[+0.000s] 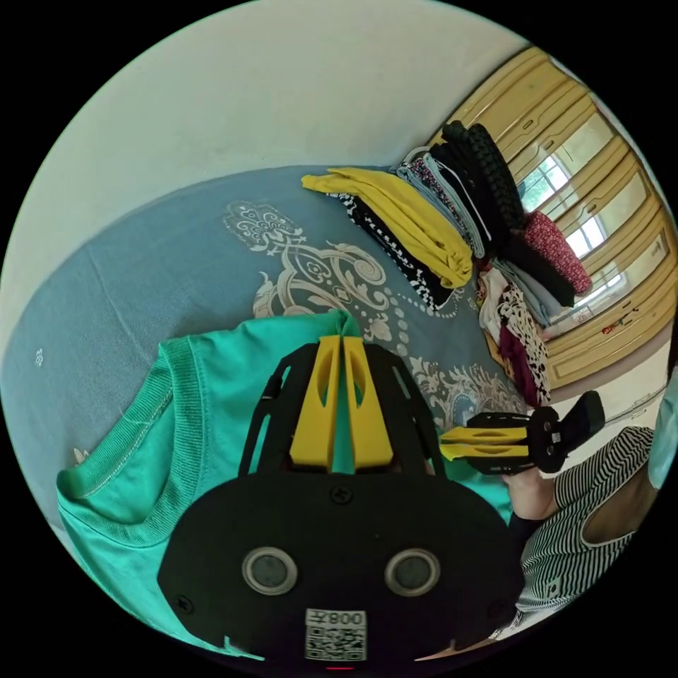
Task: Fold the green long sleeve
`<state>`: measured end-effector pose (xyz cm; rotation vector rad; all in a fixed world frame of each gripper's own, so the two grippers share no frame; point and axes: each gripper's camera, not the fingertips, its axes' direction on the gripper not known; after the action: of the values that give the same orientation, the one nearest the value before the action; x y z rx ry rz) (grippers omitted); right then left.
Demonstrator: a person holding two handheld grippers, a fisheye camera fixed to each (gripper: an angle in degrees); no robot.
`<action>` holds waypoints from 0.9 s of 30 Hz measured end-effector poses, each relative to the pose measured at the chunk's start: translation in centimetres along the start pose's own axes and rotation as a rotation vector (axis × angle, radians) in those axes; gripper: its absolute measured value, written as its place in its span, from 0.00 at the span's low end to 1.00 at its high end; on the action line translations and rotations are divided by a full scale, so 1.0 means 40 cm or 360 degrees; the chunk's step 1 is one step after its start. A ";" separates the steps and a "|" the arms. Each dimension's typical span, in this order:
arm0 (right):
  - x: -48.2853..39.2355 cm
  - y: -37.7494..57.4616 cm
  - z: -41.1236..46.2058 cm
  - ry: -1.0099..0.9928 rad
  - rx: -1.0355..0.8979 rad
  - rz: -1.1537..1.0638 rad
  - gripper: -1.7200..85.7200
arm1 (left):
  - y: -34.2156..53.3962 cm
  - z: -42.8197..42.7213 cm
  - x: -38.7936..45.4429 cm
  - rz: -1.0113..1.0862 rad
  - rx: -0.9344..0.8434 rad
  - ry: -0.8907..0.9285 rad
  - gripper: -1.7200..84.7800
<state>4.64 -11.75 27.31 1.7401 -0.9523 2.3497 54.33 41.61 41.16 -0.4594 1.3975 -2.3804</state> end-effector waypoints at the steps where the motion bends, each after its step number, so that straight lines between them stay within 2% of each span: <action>1: 0.010 0.008 -0.009 -0.0007 0.0019 0.0014 0.05 | -0.005 -0.005 0.003 0.0003 0.0026 0.0020 0.03; 6: 0.150 0.089 -0.099 -0.0150 0.0208 0.0244 0.04 | -0.067 0.000 0.017 0.0024 0.0098 0.0062 0.03; 11: 0.208 0.124 -0.071 -0.0127 0.0085 0.0295 0.04 | -0.087 0.095 0.006 -0.0019 -0.0066 -0.0023 0.03; 13: 0.226 0.127 -0.057 -0.0167 0.0008 0.0303 0.04 | -0.081 0.096 0.004 -0.0030 -0.0028 -0.0006 0.03; 18: 0.270 0.160 -0.085 -0.0261 0.0047 0.0351 0.04 | -0.051 0.033 0.018 -0.0025 0.0097 -0.0055 0.03; 23: 0.274 0.181 -0.148 -0.0154 0.0147 0.0390 0.02 | 0.011 -0.031 0.048 0.0039 0.0264 -0.0070 0.03; 25: 0.261 0.180 -0.174 -0.0155 0.0222 0.0376 0.02 | 0.038 -0.022 0.071 0.0116 0.0222 -0.0016 0.02; 27: 0.215 0.154 -0.175 -0.0227 0.0250 0.0260 0.02 | 0.066 0.030 0.108 0.0219 0.0055 -0.0046 0.02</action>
<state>-6.80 -15.73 31.04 1.9828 -0.9888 2.4898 51.36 37.54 39.85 -0.3744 1.3285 -2.2749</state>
